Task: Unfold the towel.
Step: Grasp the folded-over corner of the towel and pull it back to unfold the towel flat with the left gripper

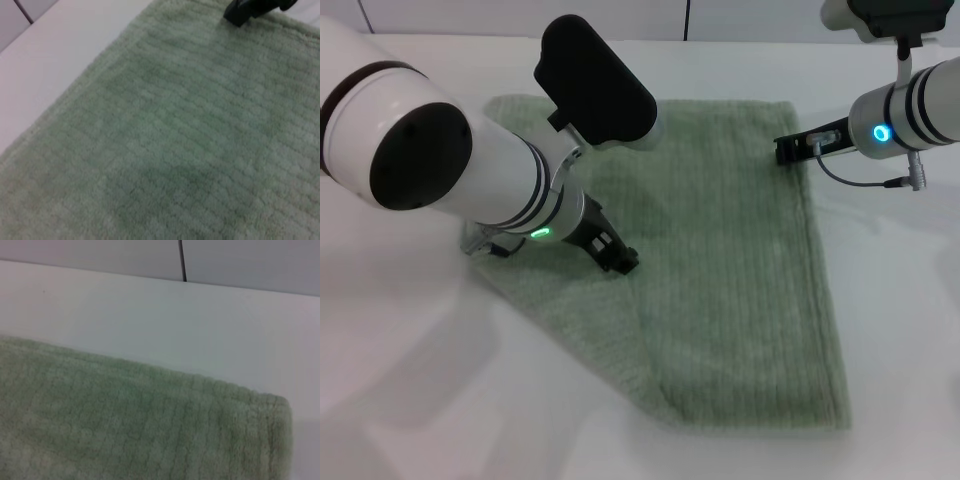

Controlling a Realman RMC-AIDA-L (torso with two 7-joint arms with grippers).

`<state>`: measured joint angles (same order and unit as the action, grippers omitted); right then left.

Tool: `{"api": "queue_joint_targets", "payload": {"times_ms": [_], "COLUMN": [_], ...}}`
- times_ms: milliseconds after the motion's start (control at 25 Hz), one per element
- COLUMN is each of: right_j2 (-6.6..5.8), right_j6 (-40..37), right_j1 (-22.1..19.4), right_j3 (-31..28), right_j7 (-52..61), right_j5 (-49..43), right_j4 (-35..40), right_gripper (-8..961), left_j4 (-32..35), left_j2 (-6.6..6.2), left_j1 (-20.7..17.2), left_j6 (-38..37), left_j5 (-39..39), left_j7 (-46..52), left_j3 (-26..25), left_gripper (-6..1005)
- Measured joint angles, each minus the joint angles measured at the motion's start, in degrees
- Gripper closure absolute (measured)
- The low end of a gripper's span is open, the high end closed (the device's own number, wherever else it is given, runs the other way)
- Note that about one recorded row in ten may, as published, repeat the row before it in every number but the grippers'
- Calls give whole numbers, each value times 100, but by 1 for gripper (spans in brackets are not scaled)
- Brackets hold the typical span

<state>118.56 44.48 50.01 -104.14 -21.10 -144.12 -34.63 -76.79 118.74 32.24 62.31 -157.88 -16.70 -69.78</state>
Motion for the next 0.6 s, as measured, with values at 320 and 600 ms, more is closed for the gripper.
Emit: {"api": "queue_joint_targets", "payload": {"times_ms": [320,600], "right_j2": [0,0], "right_j6": [8,8], "right_j1": [-13,-12], "right_j3": [0,0], "right_j7": [0,0], "right_j5": [12,16], "right_j4": [0,1], "right_gripper": [954,954], "left_j4": [77,86], "left_j2": [0,0], "left_j1": [136,190], "left_j6": [102,244], "left_j5": [35,49], "left_j7": [6,52], "left_j3": [-29,-136], "left_gripper": [464,740]}}
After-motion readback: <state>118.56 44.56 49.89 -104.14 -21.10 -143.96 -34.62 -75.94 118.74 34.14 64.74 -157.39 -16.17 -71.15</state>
